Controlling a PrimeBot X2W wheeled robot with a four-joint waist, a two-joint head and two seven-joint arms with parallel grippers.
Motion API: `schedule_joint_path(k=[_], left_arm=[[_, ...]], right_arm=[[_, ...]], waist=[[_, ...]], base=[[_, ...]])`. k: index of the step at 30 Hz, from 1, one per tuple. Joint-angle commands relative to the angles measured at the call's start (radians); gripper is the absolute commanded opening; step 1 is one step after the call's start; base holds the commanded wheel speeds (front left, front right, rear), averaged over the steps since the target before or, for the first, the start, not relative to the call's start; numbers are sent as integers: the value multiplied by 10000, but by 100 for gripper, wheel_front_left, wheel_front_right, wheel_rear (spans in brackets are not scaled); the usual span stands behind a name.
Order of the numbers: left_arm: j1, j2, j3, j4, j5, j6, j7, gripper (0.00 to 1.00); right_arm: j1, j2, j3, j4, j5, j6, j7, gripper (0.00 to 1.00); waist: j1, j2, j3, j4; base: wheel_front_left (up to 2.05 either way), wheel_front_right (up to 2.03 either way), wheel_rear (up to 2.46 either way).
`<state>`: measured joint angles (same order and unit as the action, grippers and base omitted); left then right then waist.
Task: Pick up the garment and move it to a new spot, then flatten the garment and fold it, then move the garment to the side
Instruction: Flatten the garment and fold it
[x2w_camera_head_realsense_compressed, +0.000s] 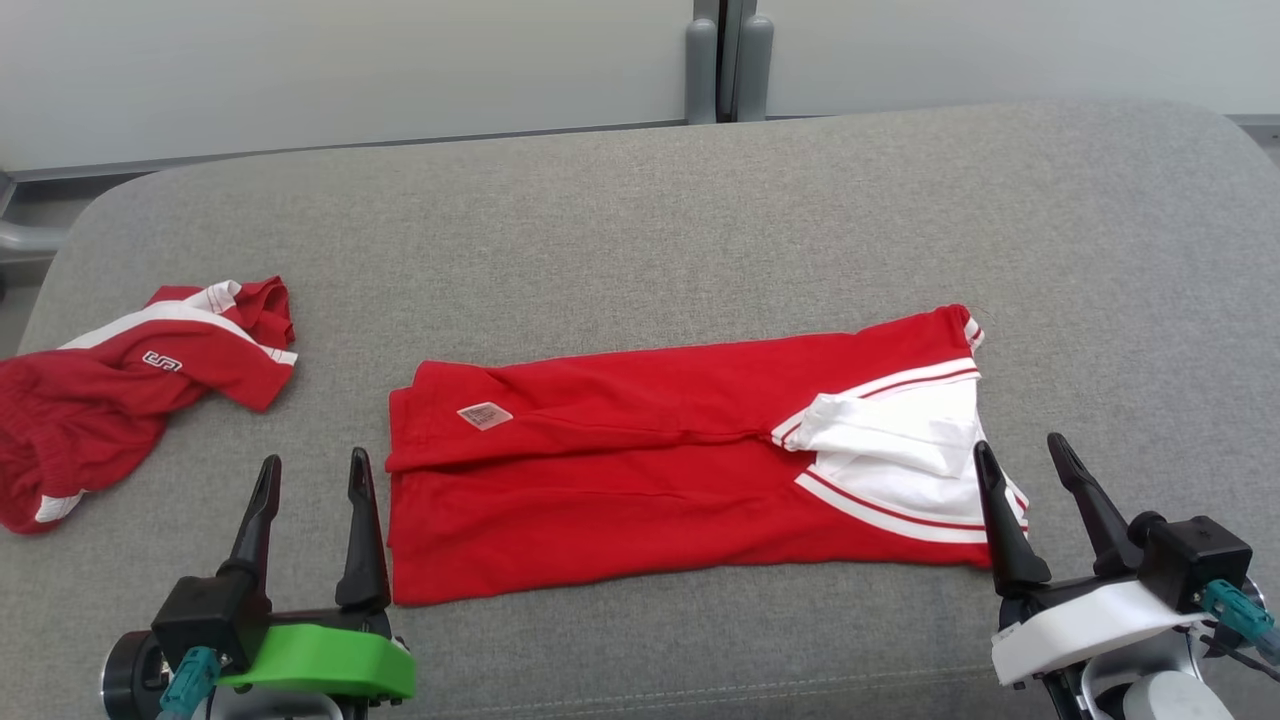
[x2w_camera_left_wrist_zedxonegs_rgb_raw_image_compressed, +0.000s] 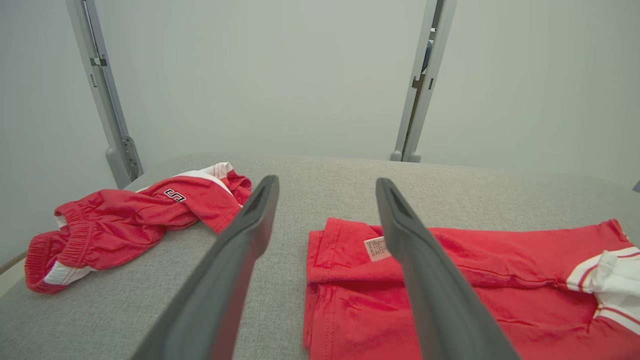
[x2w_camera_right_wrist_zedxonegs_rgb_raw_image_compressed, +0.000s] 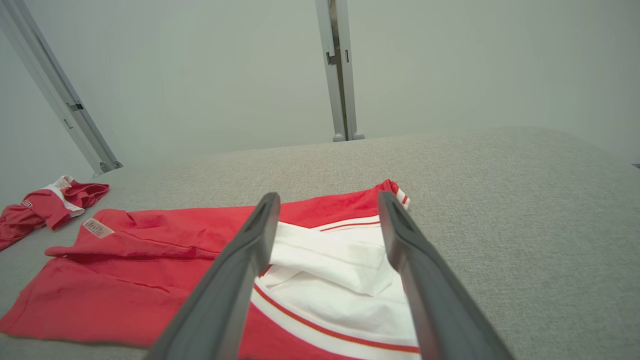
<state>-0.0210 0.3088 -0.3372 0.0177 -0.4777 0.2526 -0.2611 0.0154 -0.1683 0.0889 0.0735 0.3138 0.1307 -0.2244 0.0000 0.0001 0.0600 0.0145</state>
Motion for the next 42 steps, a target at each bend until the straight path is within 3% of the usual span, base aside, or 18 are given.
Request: schedule_joint_path(k=[1,10,18,27,42], left_arm=[[82,-6,13,61,92,-51,-45,100],[40,-92,4,83,192,-103,-47,100],[-35,-123,78,36,238,-137,-47,100],[-507,-120,51,63,340,-291,-47,100],[-1101,-352,40,243,526,-570,-48,100]], right_arm=[[105,22,-36,-11,81,-1,27,100],[-22,-245,-427,362,229,-1,252,100],[-644,-815,-754,1654,613,-2,498,100],[-2514,-1465,400,4053,1496,-1,663,100],[-4784,-1689,2666,7015,2948,-2,624,100]], waist=[[0,-1,-36,11],[0,-1,-116,29],[0,-1,53,-119],[0,-1,633,-110],[0,-1,1507,524]], base=[[0,0,0],[0,0,0],[0,0,0],[0,0,0],[0,0,0]])
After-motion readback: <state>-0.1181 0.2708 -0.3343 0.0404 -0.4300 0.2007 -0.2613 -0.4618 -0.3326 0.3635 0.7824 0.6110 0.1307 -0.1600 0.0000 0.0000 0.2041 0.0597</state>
